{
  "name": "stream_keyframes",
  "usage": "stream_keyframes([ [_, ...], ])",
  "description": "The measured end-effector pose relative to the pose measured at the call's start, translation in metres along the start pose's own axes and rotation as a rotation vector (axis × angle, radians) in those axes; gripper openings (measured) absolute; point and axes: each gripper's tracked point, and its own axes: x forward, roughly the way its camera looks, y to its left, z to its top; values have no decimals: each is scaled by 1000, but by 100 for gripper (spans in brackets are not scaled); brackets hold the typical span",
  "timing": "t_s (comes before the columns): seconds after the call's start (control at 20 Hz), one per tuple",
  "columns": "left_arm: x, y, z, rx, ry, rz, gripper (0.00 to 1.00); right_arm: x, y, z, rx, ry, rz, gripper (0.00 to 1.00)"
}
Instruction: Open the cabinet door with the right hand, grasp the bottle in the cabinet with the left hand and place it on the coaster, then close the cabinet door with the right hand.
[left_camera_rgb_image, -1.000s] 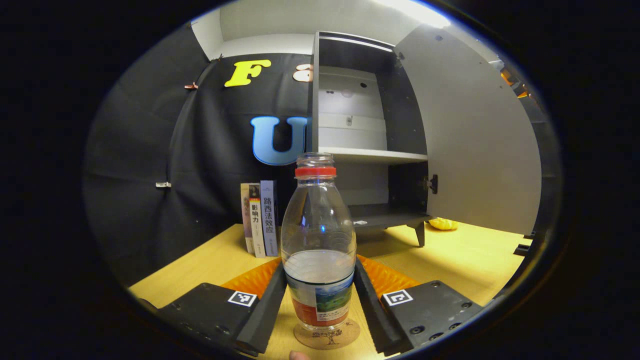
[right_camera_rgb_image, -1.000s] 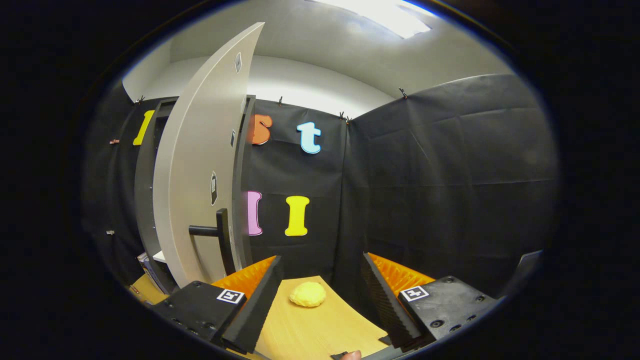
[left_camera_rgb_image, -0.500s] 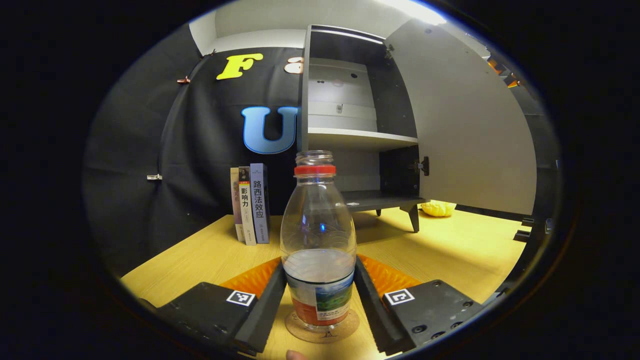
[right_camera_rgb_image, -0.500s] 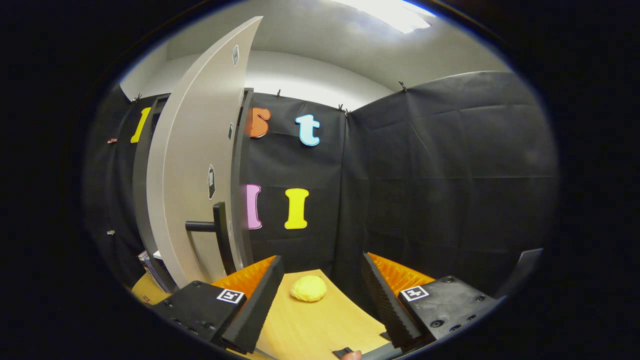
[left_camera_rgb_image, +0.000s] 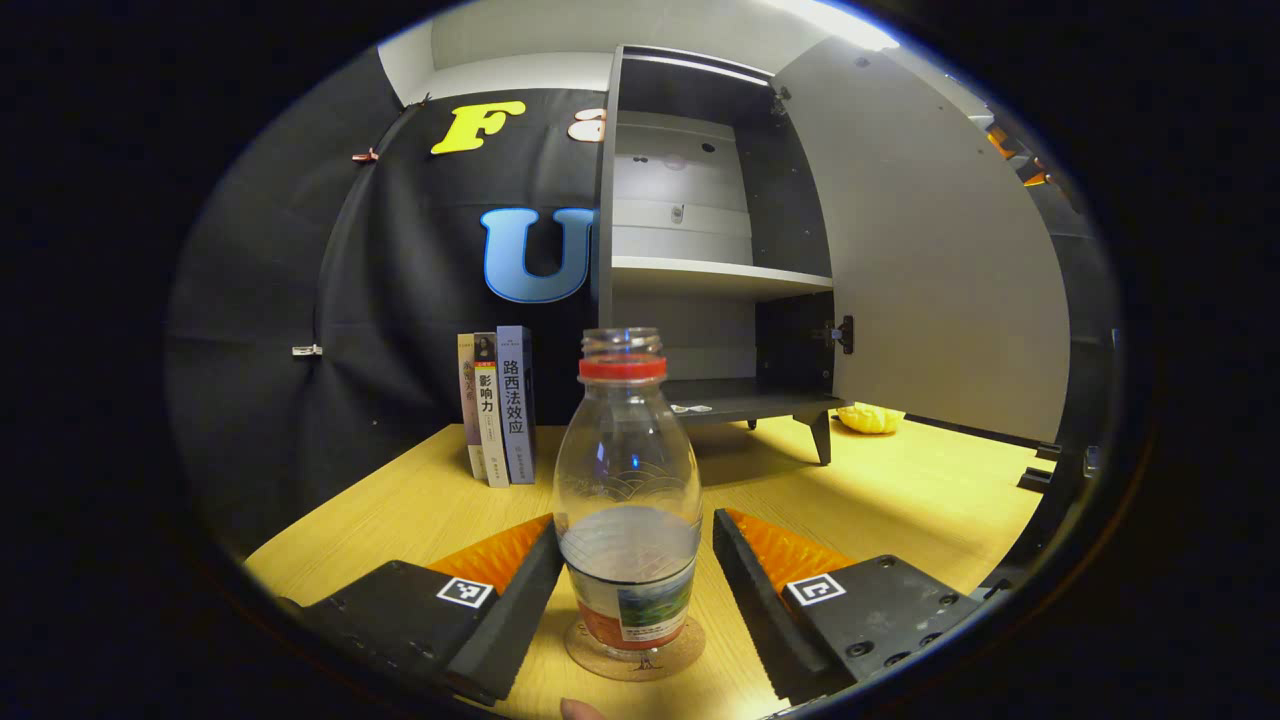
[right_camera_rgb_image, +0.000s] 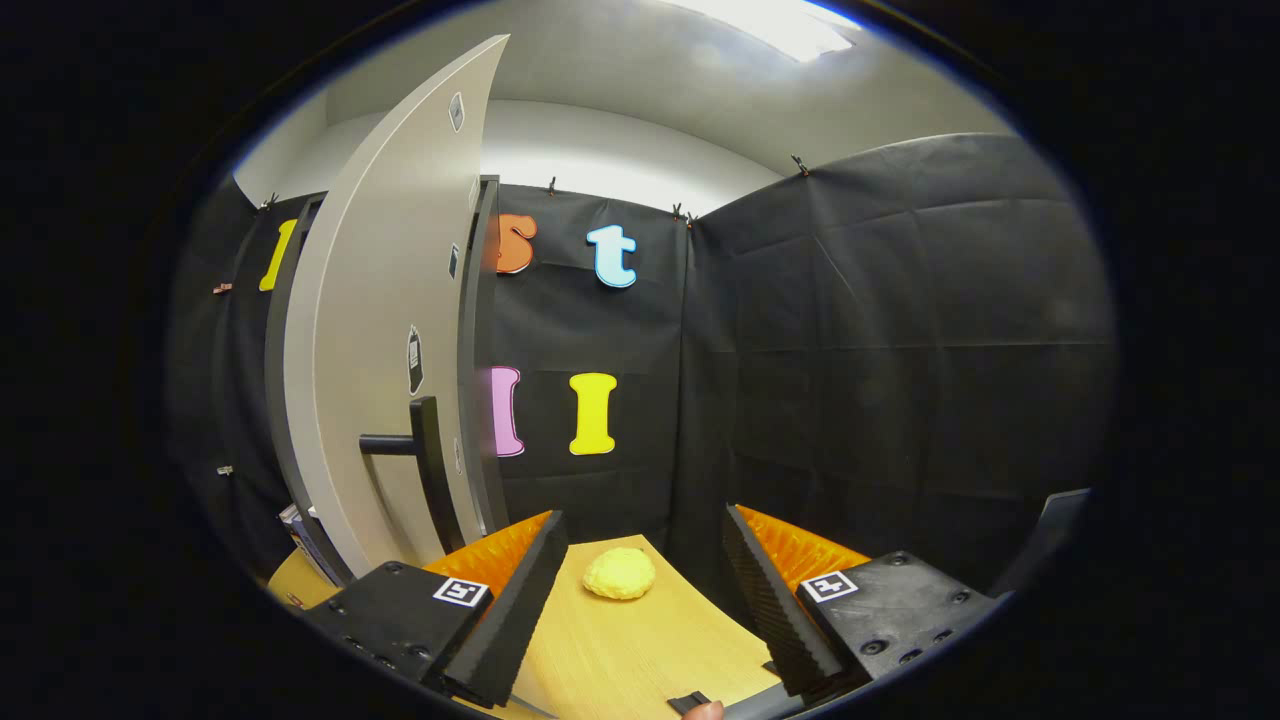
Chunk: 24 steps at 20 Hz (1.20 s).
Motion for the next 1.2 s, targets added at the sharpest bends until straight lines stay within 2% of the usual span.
stream_keyframes([
  [0.15,-8,6,17,11,1,29,91,1,0,1,-12,-8,15,97],
  [0.3,-15,4,44,-6,4,25,91,5,1,-2,-3,-2,34,97],
  [0.6,-34,17,126,-7,1,80,92,9,10,1,-16,-15,84,97],
  [0.9,-42,37,217,-69,-48,184,92,16,19,-1,33,9,123,97],
  [1.0,-45,45,238,-96,-48,225,90,16,19,-1,40,11,122,95],
  [1.05,-45,48,246,-111,-45,240,94,16,19,0,41,12,121,95],
  [1.1,-46,50,253,-123,-45,252,91,16,19,-2,43,15,120,95],
  [1.15,-48,52,261,-129,-47,267,94,17,18,-3,46,19,118,95],
  [1.2,-49,54,268,-129,-45,279,91,16,19,-3,52,23,115,95],
])
